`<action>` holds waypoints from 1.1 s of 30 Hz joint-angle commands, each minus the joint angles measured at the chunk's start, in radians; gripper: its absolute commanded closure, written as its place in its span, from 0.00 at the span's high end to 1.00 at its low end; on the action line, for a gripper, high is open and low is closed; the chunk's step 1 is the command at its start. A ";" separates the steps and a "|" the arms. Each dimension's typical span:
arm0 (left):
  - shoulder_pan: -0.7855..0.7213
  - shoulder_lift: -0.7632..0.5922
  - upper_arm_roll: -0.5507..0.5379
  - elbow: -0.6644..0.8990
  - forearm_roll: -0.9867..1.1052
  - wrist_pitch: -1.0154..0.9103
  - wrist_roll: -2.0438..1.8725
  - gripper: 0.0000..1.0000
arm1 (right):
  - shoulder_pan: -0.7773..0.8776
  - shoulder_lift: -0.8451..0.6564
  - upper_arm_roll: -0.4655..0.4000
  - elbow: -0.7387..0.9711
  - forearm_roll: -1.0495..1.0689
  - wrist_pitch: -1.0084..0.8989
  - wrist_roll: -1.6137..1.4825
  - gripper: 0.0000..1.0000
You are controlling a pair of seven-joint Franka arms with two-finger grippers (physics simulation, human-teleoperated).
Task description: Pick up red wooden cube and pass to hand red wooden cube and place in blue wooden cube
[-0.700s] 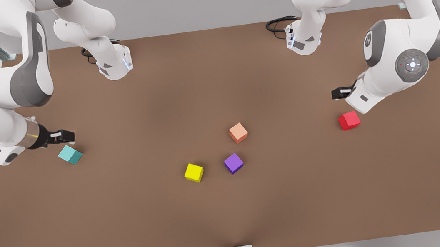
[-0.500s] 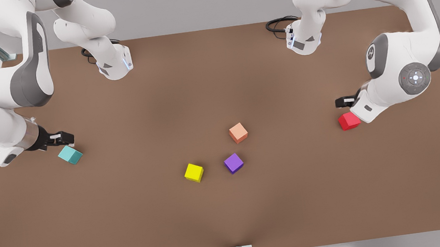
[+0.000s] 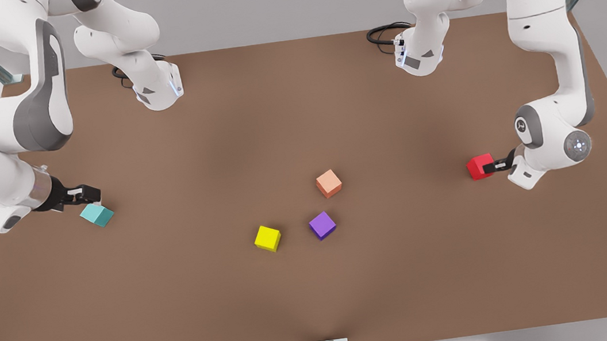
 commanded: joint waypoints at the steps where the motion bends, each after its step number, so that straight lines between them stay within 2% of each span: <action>1: -0.002 0.011 0.000 -0.005 -0.003 0.094 0.171 1.00 | 0.000 -0.001 0.000 0.000 0.001 0.002 -0.013 1.00; 8: 0.005 0.047 0.000 -0.032 -0.004 0.092 -0.004 1.00 | 0.000 -0.001 0.000 -0.001 -0.001 0.002 -0.013 1.00; 10: 0.000 0.051 0.000 -0.035 -0.069 0.095 -0.119 1.00 | 0.000 0.001 0.000 -0.001 -0.001 0.002 -0.013 1.00; 13: -0.002 0.059 0.000 -0.055 -0.064 0.092 -0.114 1.00 | 0.000 0.002 0.000 -0.001 -0.001 0.002 -0.013 1.00; 15: -0.002 0.060 0.000 -0.119 -0.031 0.186 -0.114 1.00 | 0.000 0.002 0.000 -0.001 -0.001 0.002 -0.013 1.00; 24: 0.002 0.120 -0.001 -0.120 -0.029 0.223 -0.085 1.00 | 0.000 0.002 0.000 -0.003 -0.001 0.002 -0.013 1.00; 25: 0.002 0.120 -0.003 -0.119 -0.032 0.223 -0.087 0.95 | 0.000 0.004 0.000 -0.004 -0.001 0.002 -0.013 1.00; 26: 0.002 0.120 -0.004 -0.119 -0.032 0.221 -0.088 0.66 | 0.000 0.004 0.000 -0.004 -0.001 0.004 -0.013 1.00; 29: 0.002 0.113 -0.007 -0.113 -0.046 0.209 -0.090 0.64 | 0.000 0.004 0.000 -0.004 -0.001 0.004 -0.013 1.00; 31: 0.008 0.113 -0.070 -0.047 -0.264 0.106 -0.090 0.63 | 0.000 0.004 0.000 -0.004 -0.001 0.005 -0.013 1.00; 33: 0.006 0.120 -0.090 0.005 -0.313 0.077 -0.091 0.63 | 0.005 0.017 0.001 -0.003 0.002 0.002 -0.015 1.00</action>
